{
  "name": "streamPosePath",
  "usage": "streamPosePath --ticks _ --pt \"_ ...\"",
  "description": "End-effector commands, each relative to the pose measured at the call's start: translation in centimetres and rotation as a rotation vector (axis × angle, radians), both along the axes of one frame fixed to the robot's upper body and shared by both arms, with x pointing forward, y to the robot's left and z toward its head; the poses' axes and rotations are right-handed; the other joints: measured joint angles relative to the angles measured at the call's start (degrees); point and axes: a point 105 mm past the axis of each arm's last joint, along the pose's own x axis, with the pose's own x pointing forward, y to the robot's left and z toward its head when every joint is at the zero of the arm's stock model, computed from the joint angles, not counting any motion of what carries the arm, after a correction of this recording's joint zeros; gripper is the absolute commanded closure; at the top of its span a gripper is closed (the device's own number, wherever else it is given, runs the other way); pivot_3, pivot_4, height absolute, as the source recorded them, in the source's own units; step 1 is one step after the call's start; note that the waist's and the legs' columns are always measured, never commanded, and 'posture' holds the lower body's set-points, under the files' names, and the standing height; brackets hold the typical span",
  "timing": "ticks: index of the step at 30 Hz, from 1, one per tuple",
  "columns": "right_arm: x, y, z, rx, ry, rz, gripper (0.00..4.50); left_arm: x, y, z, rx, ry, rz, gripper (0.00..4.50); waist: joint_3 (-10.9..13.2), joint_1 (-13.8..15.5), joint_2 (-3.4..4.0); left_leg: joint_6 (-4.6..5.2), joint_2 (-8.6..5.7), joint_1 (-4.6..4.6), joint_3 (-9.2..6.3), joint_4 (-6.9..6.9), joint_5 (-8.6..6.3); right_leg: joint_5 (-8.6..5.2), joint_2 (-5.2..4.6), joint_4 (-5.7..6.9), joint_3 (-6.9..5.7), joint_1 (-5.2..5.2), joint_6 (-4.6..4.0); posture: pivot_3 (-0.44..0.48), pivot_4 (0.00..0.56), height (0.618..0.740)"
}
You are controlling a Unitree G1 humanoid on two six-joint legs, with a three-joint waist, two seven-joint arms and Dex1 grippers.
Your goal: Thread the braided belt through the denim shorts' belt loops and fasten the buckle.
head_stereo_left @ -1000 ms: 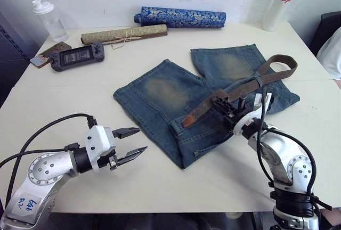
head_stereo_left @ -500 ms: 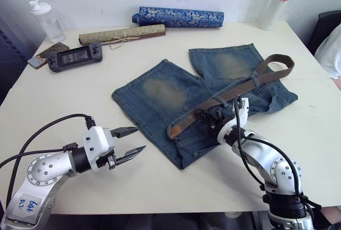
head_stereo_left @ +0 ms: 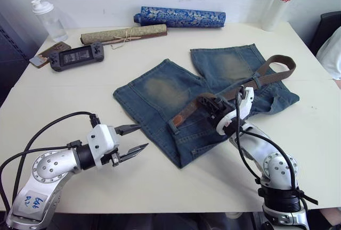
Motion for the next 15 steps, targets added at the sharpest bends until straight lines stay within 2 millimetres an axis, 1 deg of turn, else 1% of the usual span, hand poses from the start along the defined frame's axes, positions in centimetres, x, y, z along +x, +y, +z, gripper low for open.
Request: streamPosePath --ticks 1,4,6,13,14,15 --pt "-1.3 1.2 0.9 -0.134 -0.124 0.074 4.50 -0.1 -0.2 0.8 0.003 -0.045 -0.003 1.67 0.0 0.0 -0.01 0.00 0.00 0.01 0.00 0.00 0.00 0.00 0.00 0.00 0.00 0.00 0.00 0.000 0.150 0.637" --pt "-1.7 1.5 -0.3 -0.220 -0.135 0.084 4.50 0.1 0.0 1.0 0.004 -0.052 0.007 1.67 0.0 0.0 -0.02 0.00 0.01 0.02 -0.01 -0.04 0.00 0.00 0.00 -0.02 -0.02 0.00 0.00 0.000 0.150 0.637" --pt "-1.8 1.7 -0.7 -0.257 -0.146 0.089 4.50 0.2 0.0 1.0 0.005 -0.055 0.008 1.67 0.0 0.0 -0.02 0.00 0.01 0.01 -0.01 -0.04 0.00 0.00 -0.01 -0.03 -0.02 0.00 -0.01 0.000 0.150 0.637" --pt "-1.8 2.9 -1.9 -0.279 -0.139 0.113 4.50 0.1 -0.2 0.8 0.031 -0.071 0.002 1.67 0.0 0.0 -0.03 0.00 0.01 0.02 -0.02 -0.05 0.00 0.00 -0.01 -0.04 -0.04 0.00 -0.01 0.000 0.150 0.637" --pt "-1.8 3.2 -2.8 -0.248 -0.070 0.126 4.50 -0.1 -0.3 0.3 0.088 -0.105 -0.018 1.67 0.0 0.0 -0.03 -0.01 0.01 0.01 -0.03 -0.05 0.00 0.00 -0.01 -0.04 -0.04 0.00 -0.01 0.000 0.150 0.637" --pt "-1.9 3.5 -4.1 -0.222 0.025 0.148 4.50 -0.1 -0.2 0.0 0.151 -0.158 -0.030 1.67 0.0 0.0 -0.04 -0.01 0.01 0.01 -0.03 -0.05 0.00 0.00 -0.02 -0.04 -0.04 0.00 -0.01 0.000 0.150 0.637"
